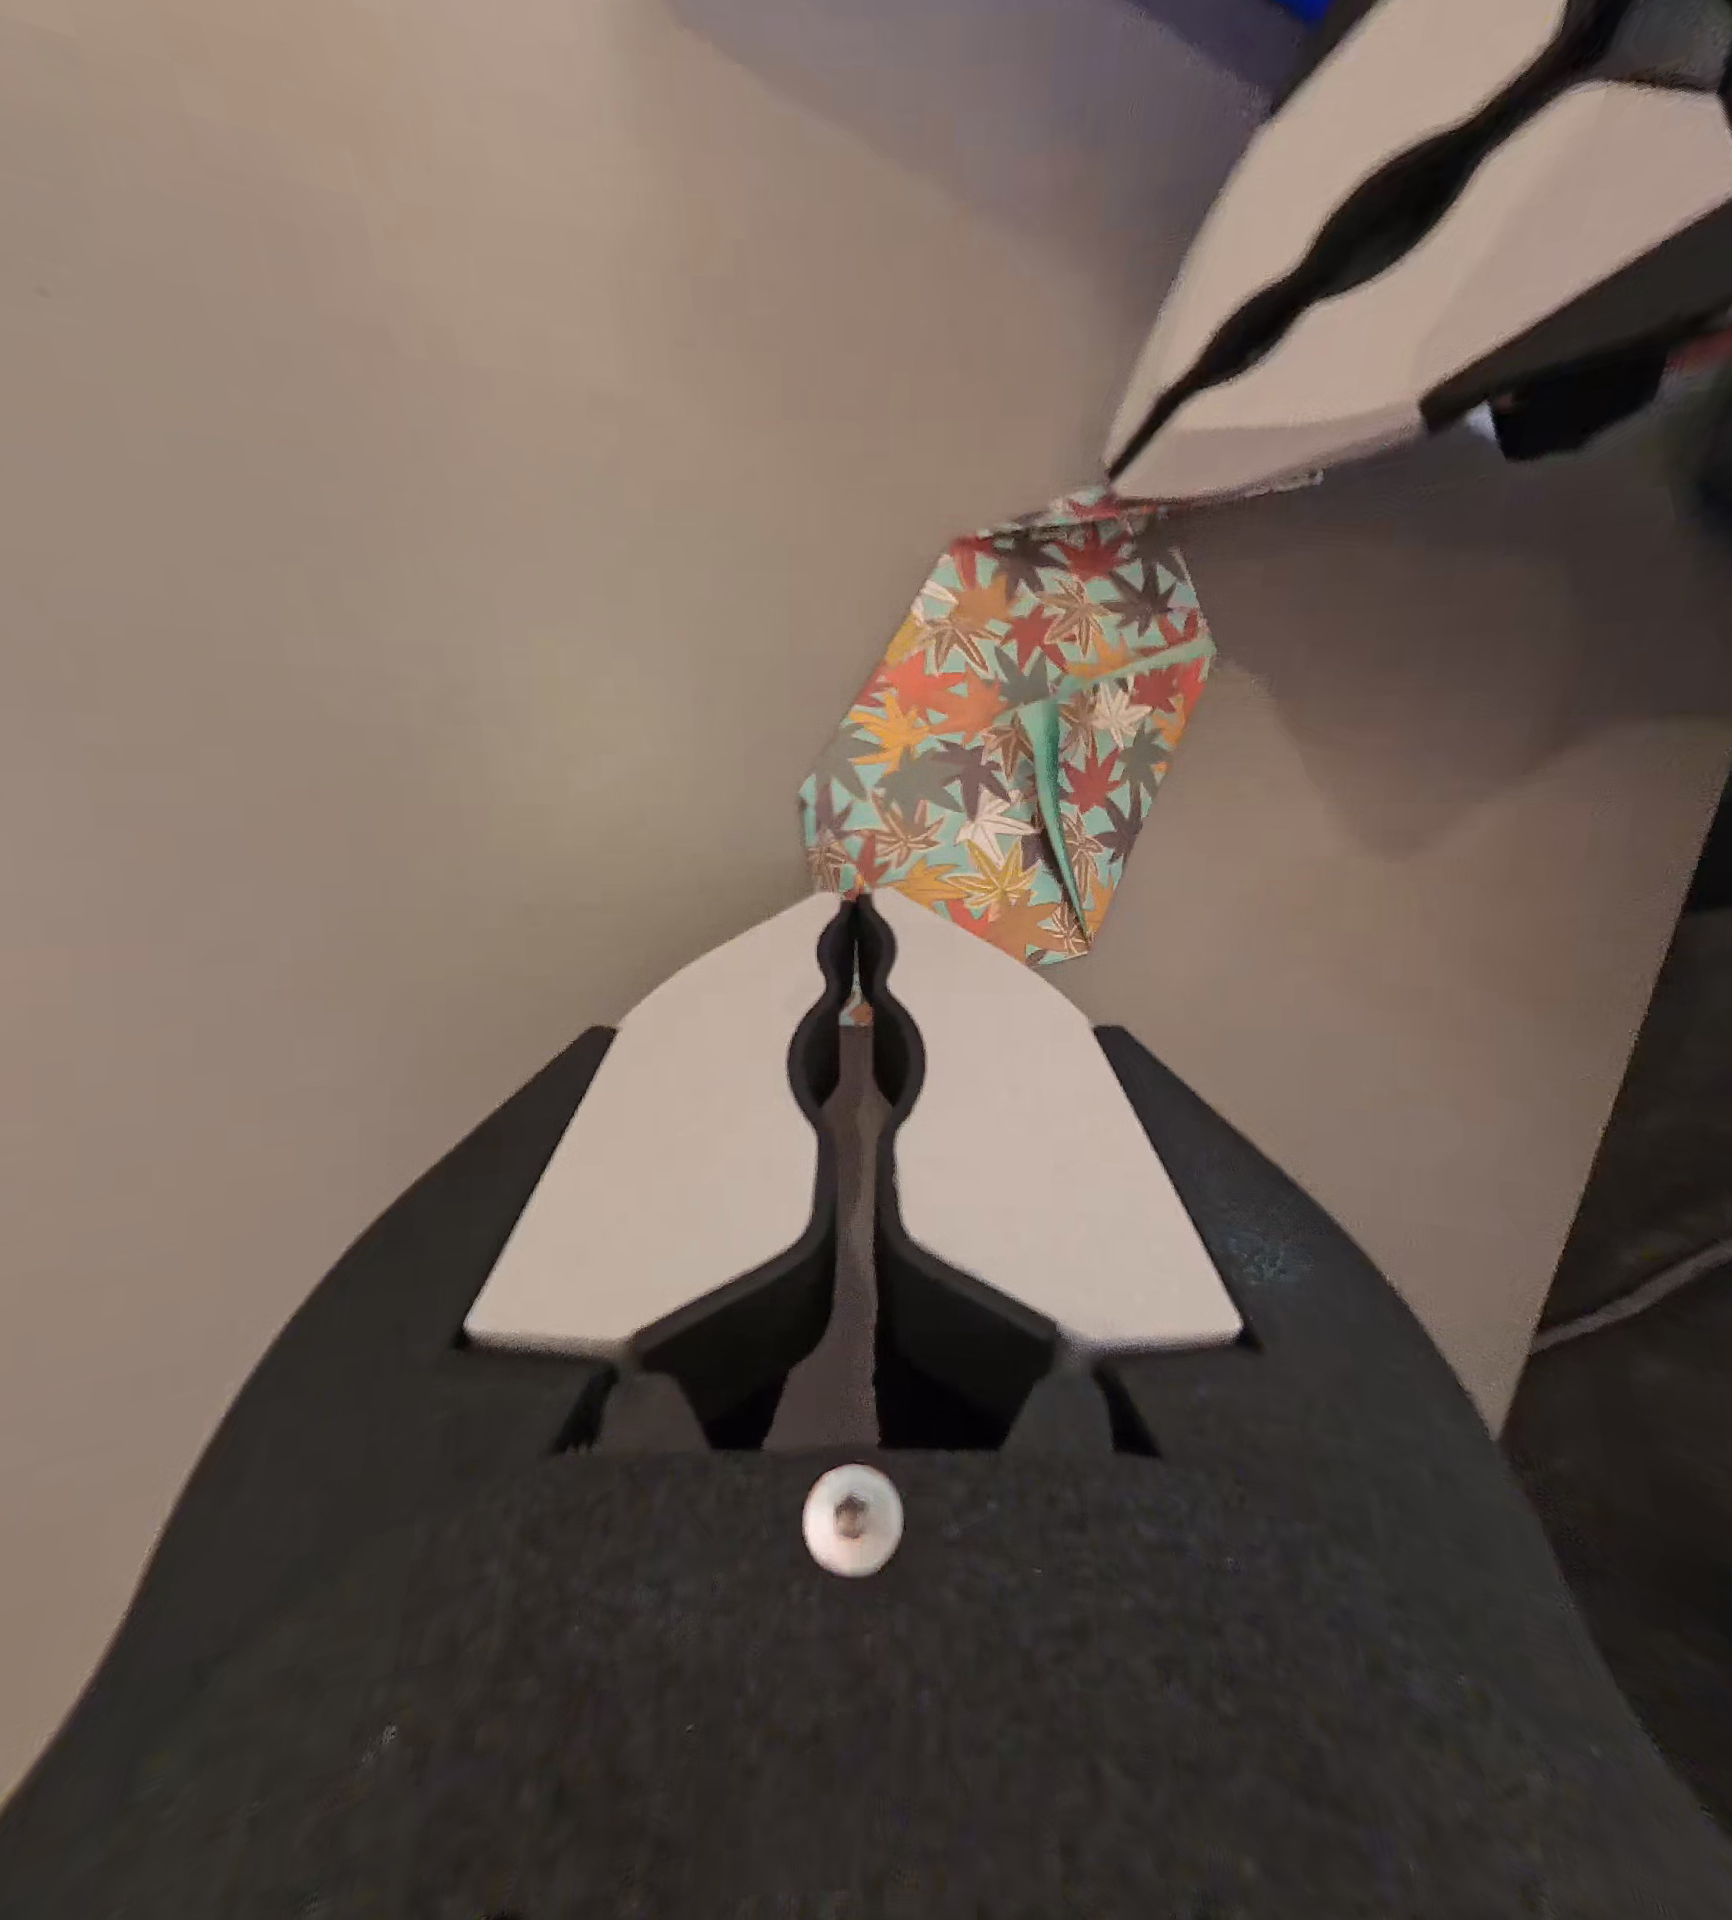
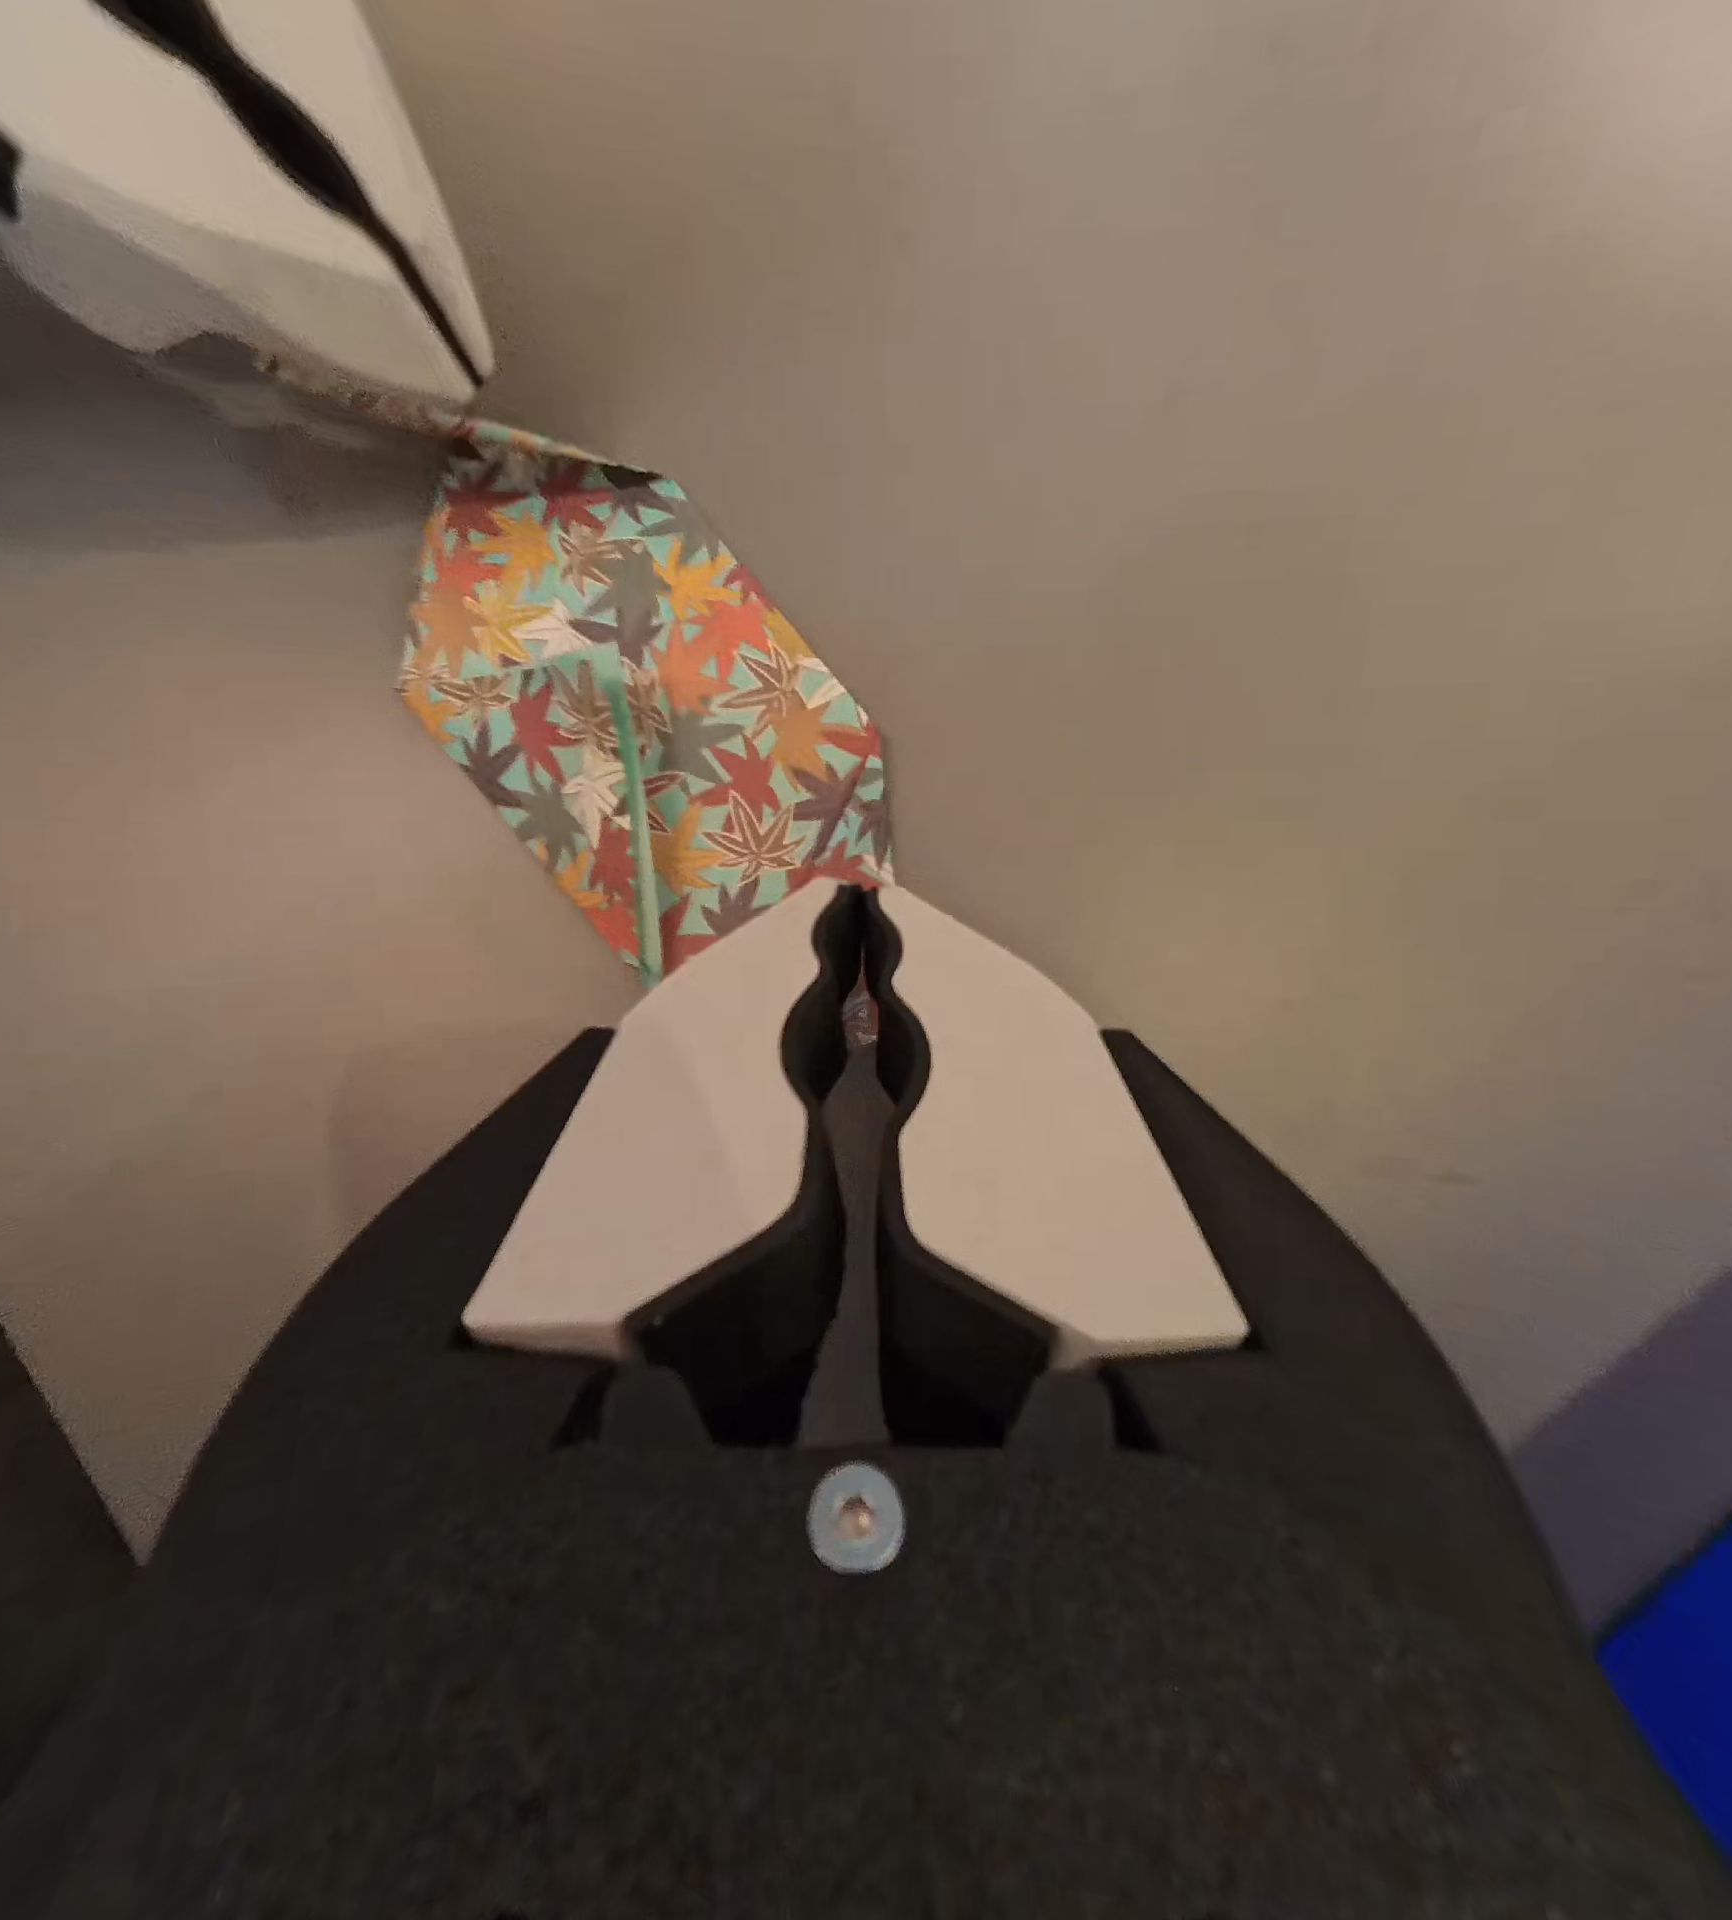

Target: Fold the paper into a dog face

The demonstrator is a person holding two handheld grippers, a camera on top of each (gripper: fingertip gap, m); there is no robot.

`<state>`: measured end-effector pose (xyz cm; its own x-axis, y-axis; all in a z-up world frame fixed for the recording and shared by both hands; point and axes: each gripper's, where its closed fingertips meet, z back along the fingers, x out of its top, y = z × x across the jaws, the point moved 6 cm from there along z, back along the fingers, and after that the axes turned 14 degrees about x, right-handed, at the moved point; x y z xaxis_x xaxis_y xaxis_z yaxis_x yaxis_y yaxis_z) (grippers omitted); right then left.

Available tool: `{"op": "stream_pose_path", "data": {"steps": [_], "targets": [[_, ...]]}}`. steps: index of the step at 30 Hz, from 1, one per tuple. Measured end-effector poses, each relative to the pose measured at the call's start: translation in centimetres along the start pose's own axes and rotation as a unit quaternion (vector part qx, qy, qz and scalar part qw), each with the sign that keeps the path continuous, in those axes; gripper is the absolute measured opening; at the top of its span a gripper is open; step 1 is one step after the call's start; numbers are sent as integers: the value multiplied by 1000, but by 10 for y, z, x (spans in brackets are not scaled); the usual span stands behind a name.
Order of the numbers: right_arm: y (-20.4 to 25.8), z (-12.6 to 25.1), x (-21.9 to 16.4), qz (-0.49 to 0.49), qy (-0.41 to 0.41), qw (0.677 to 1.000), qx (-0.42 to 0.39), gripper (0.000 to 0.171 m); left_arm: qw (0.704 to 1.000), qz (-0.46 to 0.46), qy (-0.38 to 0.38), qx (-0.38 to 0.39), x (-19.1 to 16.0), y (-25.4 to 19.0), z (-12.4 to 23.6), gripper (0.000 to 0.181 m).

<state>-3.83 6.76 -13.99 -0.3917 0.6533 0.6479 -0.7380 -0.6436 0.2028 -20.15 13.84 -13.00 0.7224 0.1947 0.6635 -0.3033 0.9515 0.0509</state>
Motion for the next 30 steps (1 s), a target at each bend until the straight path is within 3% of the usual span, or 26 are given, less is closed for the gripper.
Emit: {"op": "stream_pose_path", "data": {"steps": [11, 30], "targets": [[0, -7, -9, -28, -26, 999, 21, 0, 999, -36, 30, 5, -10, -22, -13, 0], [11, -9, -11, -14, -26, 997, -66, 0, 999, -8, 3, 32, -28, -66, 15, 0]]}}
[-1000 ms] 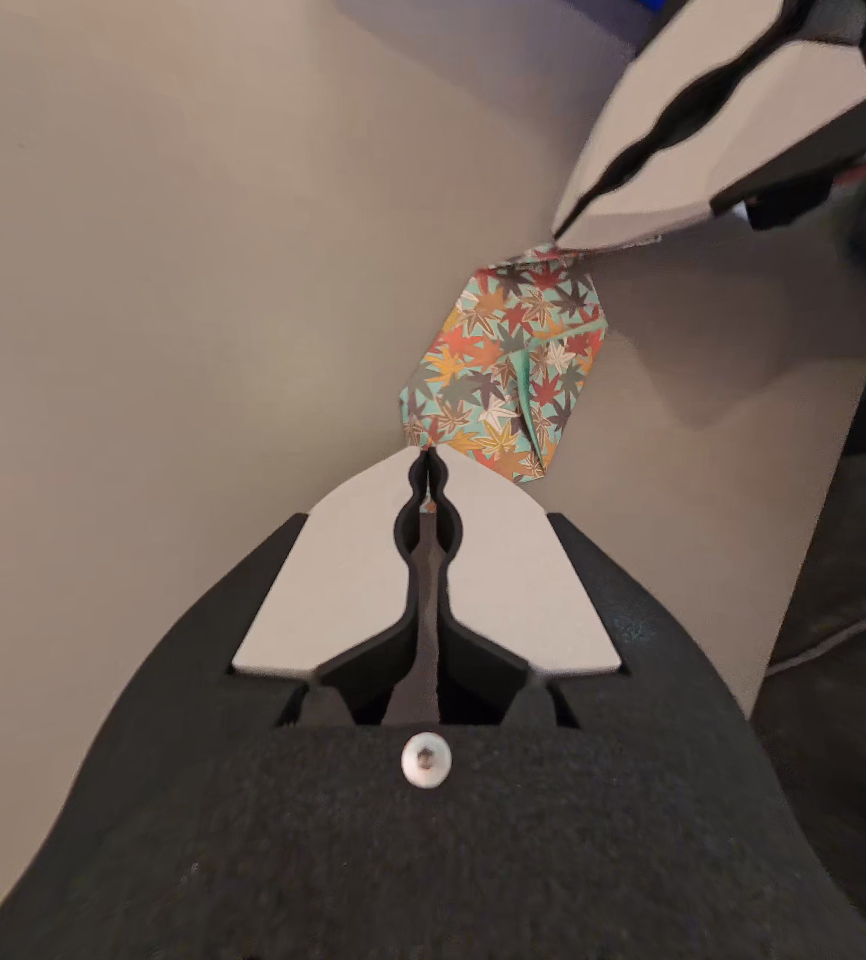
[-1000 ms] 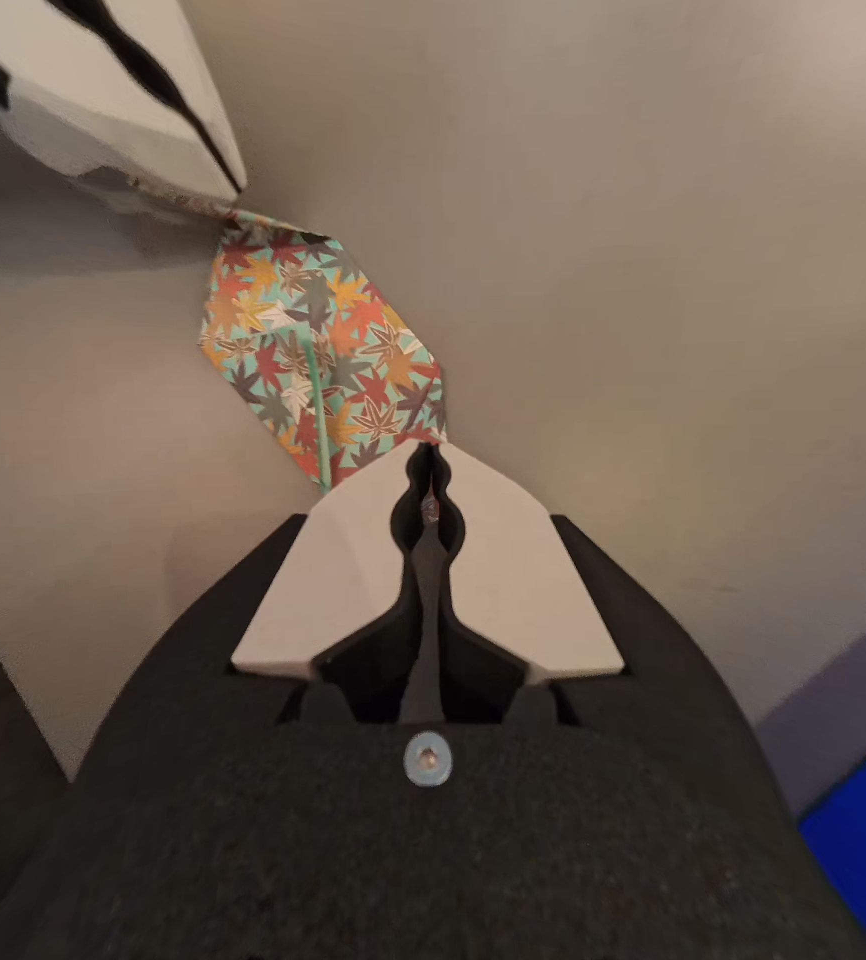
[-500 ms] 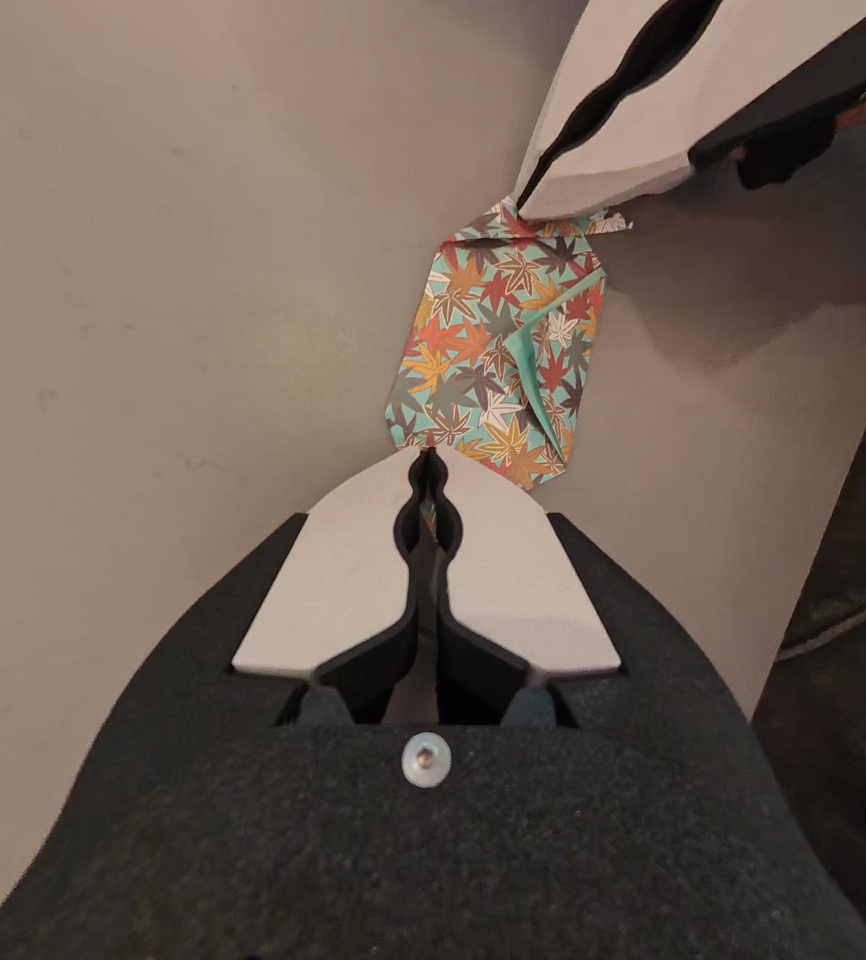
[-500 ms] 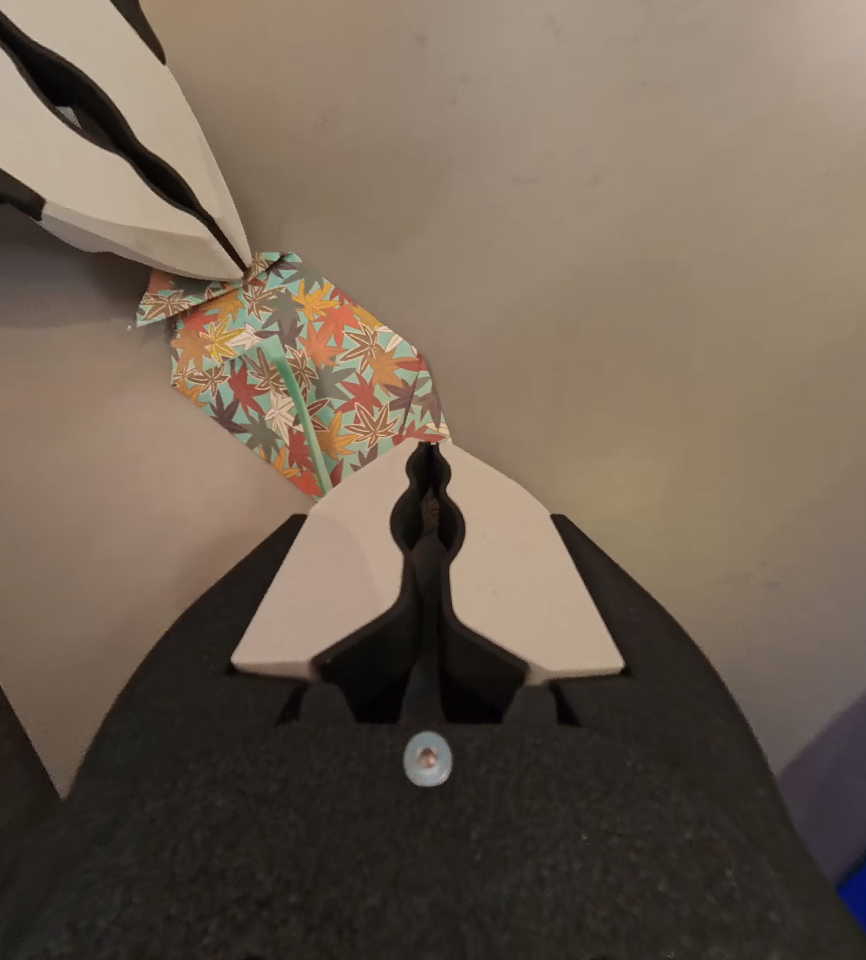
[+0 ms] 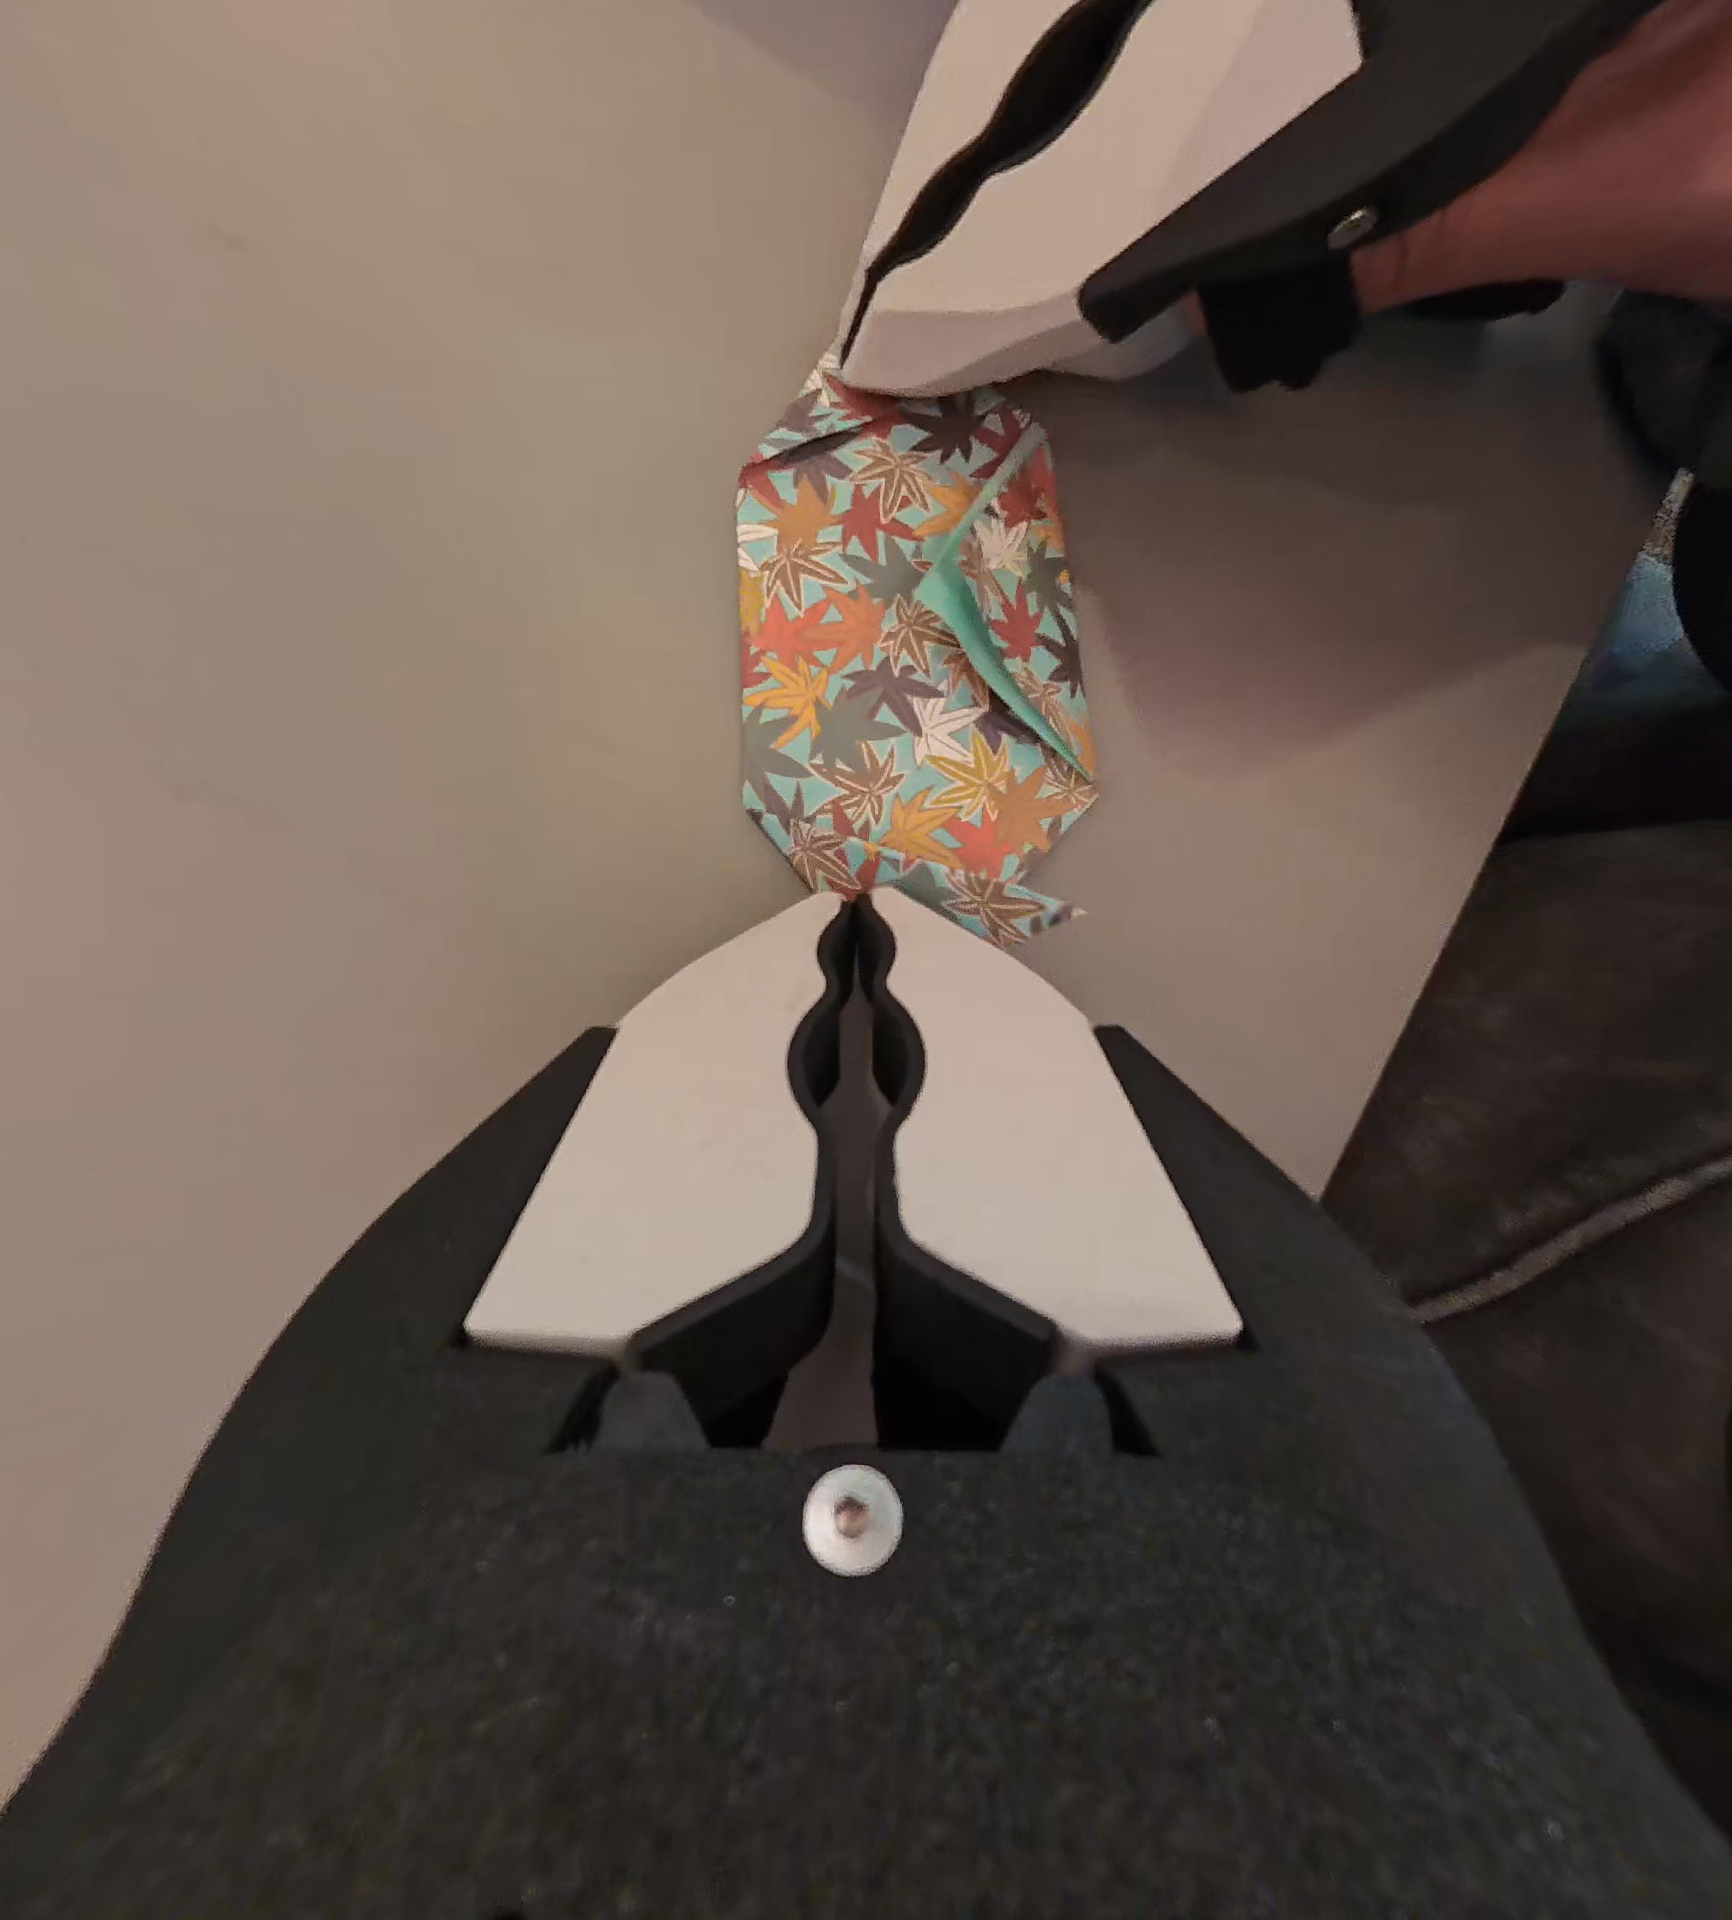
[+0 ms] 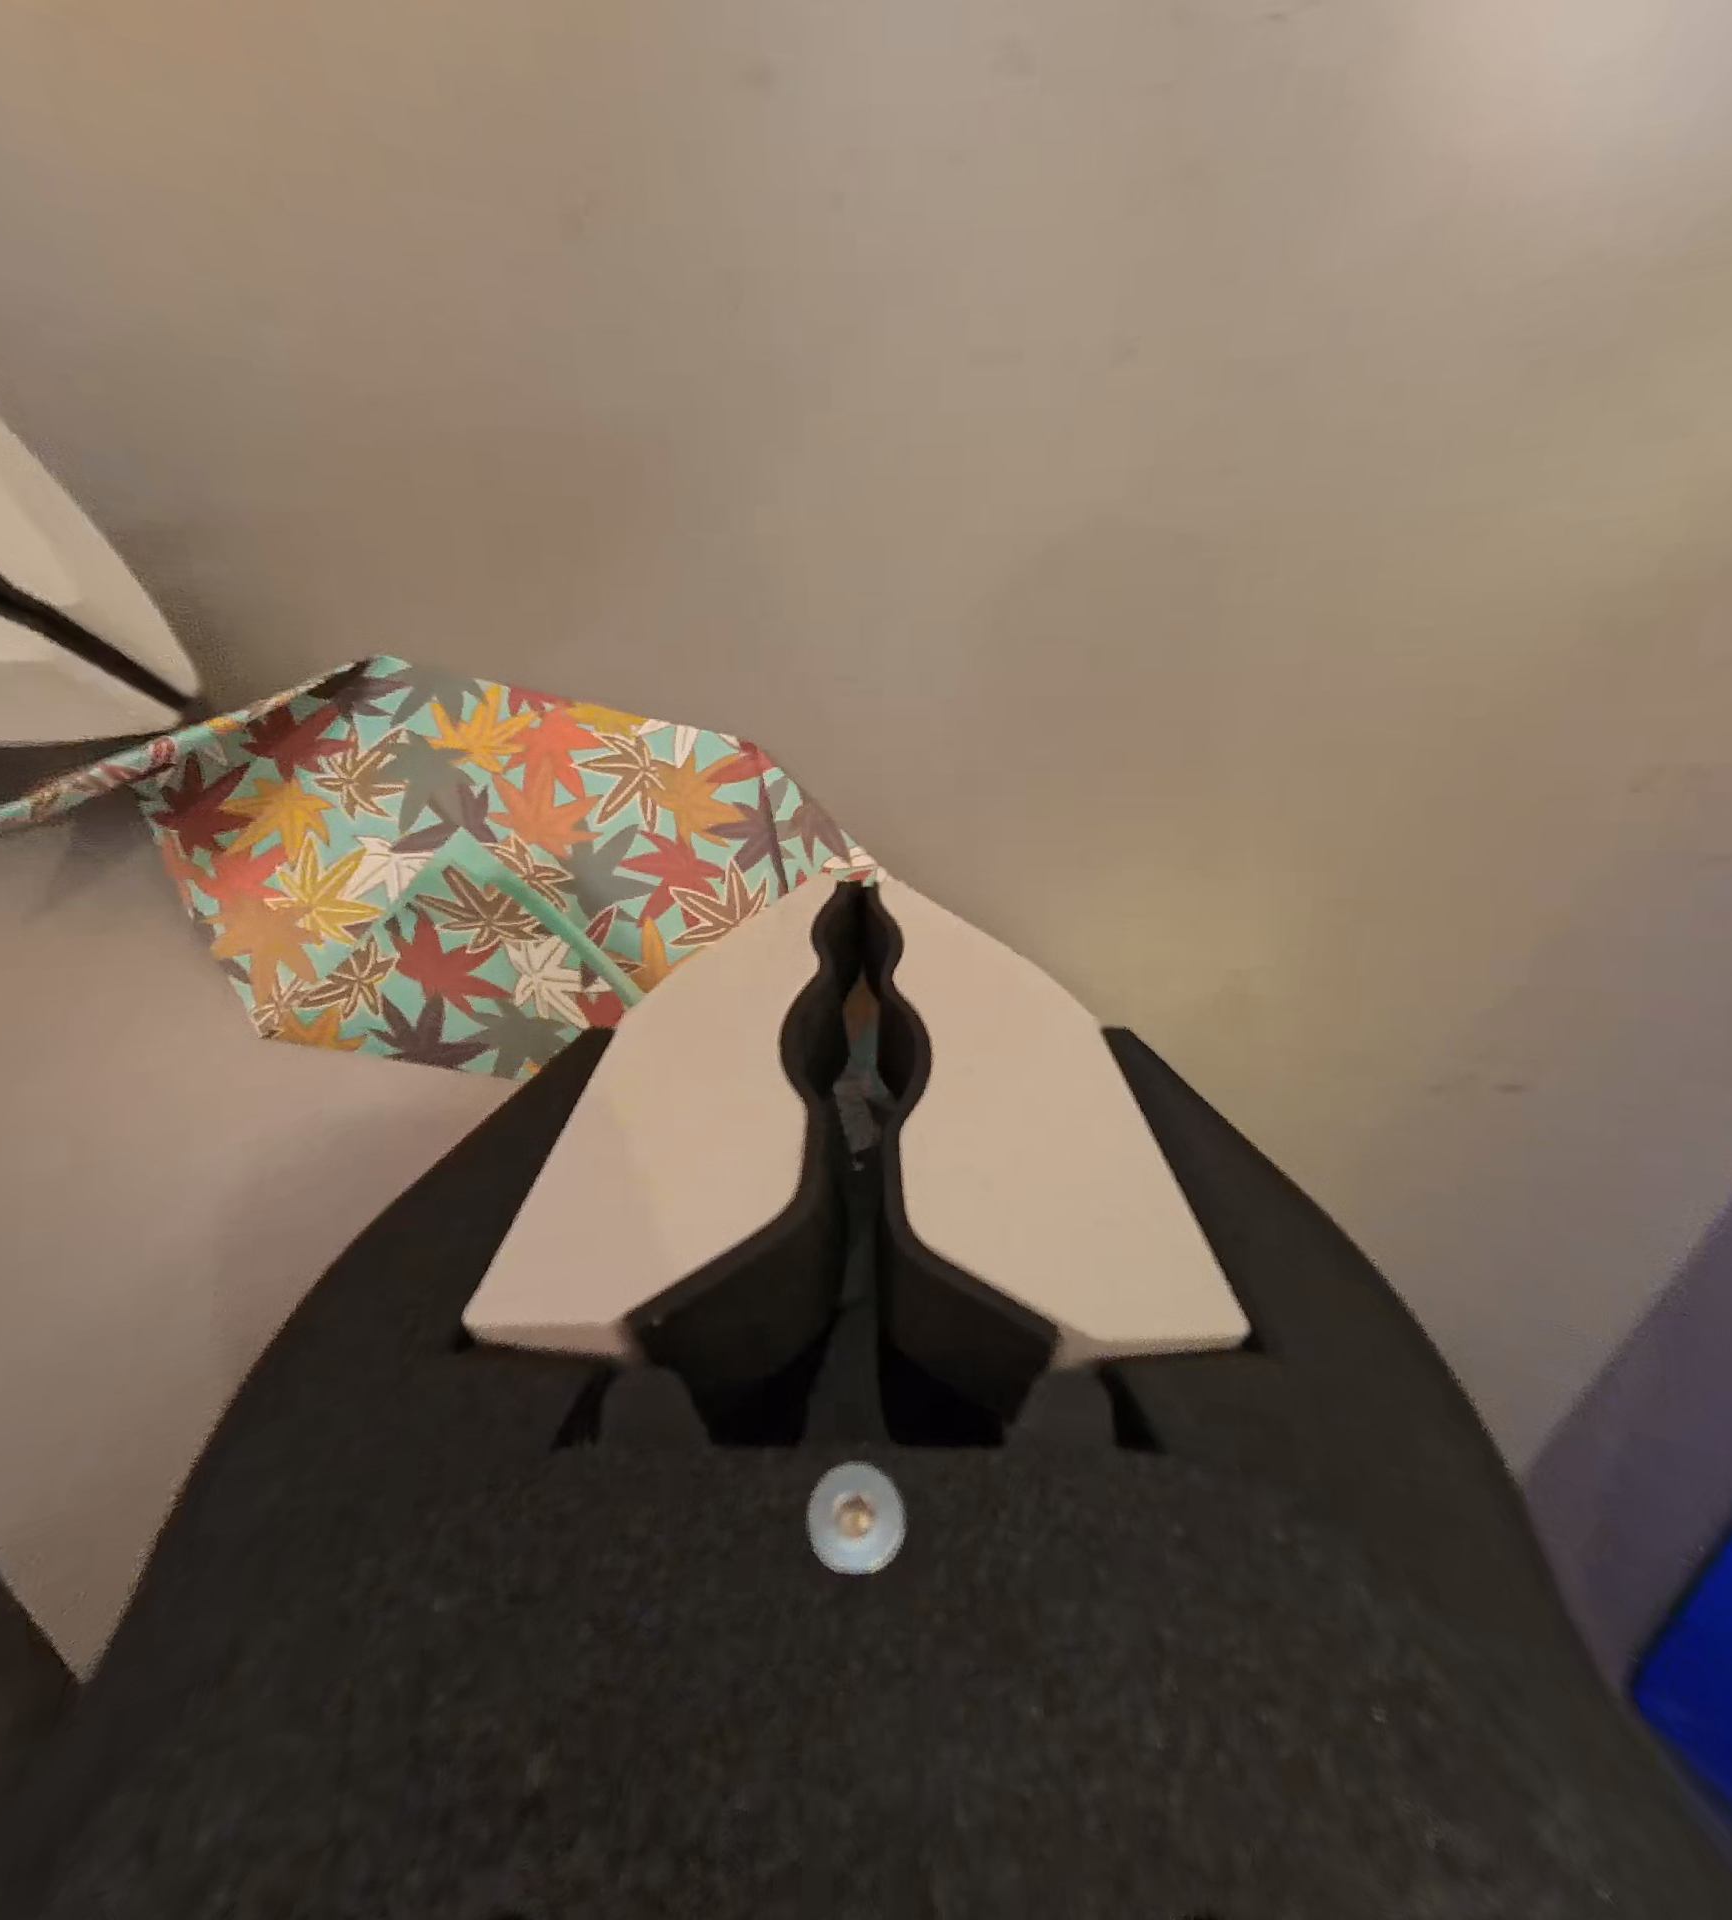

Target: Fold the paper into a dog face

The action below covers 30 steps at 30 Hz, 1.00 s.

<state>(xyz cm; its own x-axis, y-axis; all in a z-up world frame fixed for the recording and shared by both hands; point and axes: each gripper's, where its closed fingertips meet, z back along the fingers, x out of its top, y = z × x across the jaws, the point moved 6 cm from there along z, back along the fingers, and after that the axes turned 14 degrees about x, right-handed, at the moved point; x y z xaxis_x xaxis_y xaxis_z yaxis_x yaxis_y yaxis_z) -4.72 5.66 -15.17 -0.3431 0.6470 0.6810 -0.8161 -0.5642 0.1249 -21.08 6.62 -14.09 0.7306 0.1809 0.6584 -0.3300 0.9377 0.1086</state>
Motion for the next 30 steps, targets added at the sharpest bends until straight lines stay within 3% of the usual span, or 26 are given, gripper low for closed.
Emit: {"op": "stream_pose_path", "data": {"steps": [12, 17, 20, 30], "targets": [[3, 2, -3, -2, 5, 1000, -10, 0, 1000, -18, -8, -6, 0, -14, -9, 0], [18, 12, -13, -10, 17, 997, 69, 0, 999, -42, 4, 32, -4, 6, -7, 0], [27, 13, -17, -12, 2, 994, 108, 0, 1000, -23, 0, 16, -7, 14, -6, 0], [30, 15, -18, -6, -1, 990, 143, 0, 999, -25, -16, 19, -10, 15, -4, 0]]}}
